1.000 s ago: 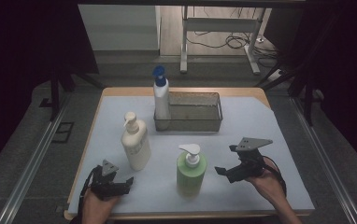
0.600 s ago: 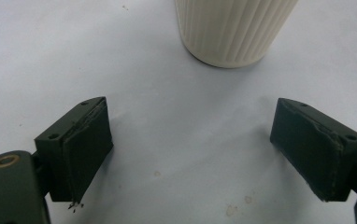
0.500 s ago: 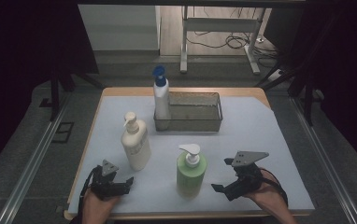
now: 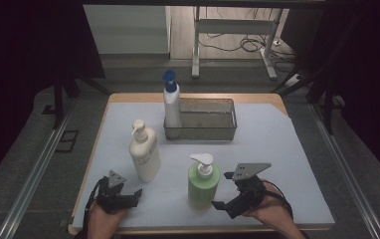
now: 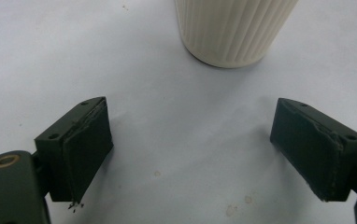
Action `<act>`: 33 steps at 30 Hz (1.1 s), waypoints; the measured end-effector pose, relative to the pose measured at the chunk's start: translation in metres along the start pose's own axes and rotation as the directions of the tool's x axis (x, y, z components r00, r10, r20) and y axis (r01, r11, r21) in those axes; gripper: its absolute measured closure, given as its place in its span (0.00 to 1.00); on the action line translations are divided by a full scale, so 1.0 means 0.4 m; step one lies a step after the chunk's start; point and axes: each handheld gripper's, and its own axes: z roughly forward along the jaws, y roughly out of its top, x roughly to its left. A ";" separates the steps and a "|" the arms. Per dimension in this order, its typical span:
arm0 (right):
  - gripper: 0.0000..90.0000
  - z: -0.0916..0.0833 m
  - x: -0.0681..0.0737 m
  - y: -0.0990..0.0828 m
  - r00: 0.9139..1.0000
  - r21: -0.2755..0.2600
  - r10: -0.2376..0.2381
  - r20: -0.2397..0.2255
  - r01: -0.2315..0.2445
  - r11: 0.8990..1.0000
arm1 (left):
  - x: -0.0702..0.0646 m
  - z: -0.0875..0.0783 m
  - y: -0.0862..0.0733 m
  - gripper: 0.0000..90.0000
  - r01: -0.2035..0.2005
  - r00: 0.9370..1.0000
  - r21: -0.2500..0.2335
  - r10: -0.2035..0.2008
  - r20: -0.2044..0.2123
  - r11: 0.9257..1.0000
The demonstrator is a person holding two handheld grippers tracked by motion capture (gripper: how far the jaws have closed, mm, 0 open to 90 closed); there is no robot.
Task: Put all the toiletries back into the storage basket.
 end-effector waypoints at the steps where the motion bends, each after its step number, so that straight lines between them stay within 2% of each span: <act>1: 0.00 0.003 0.003 0.005 1.000 -0.002 -0.004 0.000 0.004 1.000 | 0.000 0.000 0.000 0.14 0.001 1.000 0.000 -0.001 0.000 1.000; 10: 0.00 0.029 0.031 0.049 0.999 -0.027 -0.048 0.010 0.049 0.998 | 0.000 0.000 0.000 0.14 -0.001 1.000 0.001 0.001 0.000 1.000; 18: 0.00 0.059 0.041 0.072 0.998 -0.026 -0.055 0.016 0.055 0.998 | 0.000 0.000 0.000 0.14 -0.001 1.000 0.002 0.001 0.001 1.000; 24: 0.06 0.071 0.048 0.080 0.997 -0.045 -0.066 0.031 0.068 0.997 | 0.000 0.000 0.000 0.14 -0.001 1.000 0.003 0.001 0.001 1.000; 28: 0.12 0.075 0.052 0.083 0.995 -0.047 -0.076 0.059 0.079 0.996 | 0.000 0.000 0.000 0.14 -0.001 1.000 0.003 0.001 0.001 1.000; 33: 0.13 0.074 0.056 0.083 0.994 -0.048 -0.083 0.072 0.087 0.995 | 0.000 0.000 0.001 0.14 -0.001 1.000 0.003 0.001 0.001 1.000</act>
